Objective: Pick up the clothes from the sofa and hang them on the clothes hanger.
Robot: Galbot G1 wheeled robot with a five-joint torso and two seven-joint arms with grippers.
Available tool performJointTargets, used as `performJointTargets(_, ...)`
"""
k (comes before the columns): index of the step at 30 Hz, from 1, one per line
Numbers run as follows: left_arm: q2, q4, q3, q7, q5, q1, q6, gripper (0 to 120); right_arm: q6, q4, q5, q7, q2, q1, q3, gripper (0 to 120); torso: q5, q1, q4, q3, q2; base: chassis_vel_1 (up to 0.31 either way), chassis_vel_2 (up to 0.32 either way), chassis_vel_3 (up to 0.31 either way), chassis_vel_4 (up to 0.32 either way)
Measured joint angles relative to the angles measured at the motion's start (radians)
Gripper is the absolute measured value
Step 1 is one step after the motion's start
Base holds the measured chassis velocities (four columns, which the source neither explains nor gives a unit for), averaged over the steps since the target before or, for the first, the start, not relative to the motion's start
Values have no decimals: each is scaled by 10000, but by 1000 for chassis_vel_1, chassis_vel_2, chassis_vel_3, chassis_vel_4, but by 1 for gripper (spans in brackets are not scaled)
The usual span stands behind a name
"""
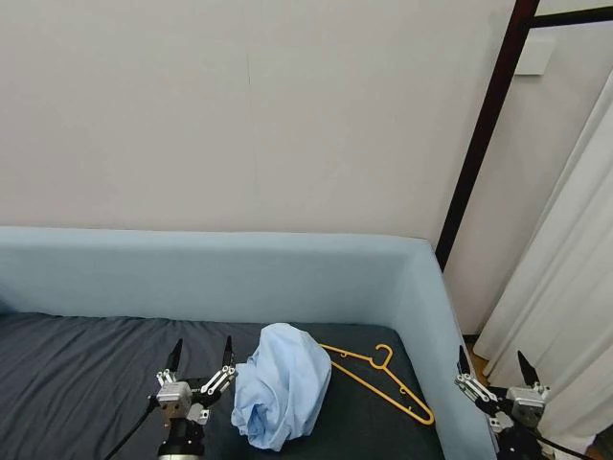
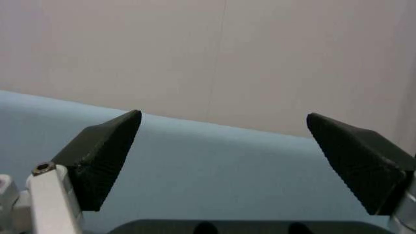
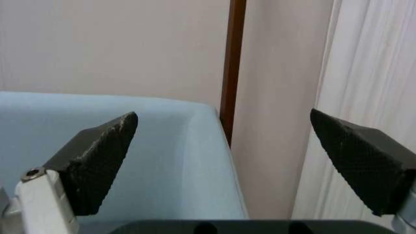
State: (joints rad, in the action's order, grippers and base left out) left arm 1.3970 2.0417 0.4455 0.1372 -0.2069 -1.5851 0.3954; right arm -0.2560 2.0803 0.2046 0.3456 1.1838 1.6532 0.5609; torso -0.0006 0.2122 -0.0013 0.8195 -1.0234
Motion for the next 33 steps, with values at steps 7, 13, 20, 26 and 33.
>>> performJointTargets(7,65,4,-39,43,-28,65,-89,100,913,197,59,75,-247,-6,-310,100,0,0,2,0,0,0,0,0,0)
performJointTargets(13,-61,162,40,259,20,-146,-201,100,922,196,307,106,-465,-68,-412,100,1,0,1,0,0,0,0,0,0)
performJointTargets(20,-275,377,300,933,275,-623,-353,100,915,-133,1506,-58,-1161,-777,-704,100,-1,0,1,0,0,0,0,0,0)
performJointTargets(26,-337,405,563,1500,389,-1167,131,100,525,-1019,2938,-788,-1579,-1958,-1672,100,-1,0,0,0,0,0,0,0,0)
performJointTargets(33,-323,436,921,1783,405,-1558,707,100,863,-1766,5745,-881,-2056,-3677,-3464,100,0,0,2,1,0,0,0,0,0)
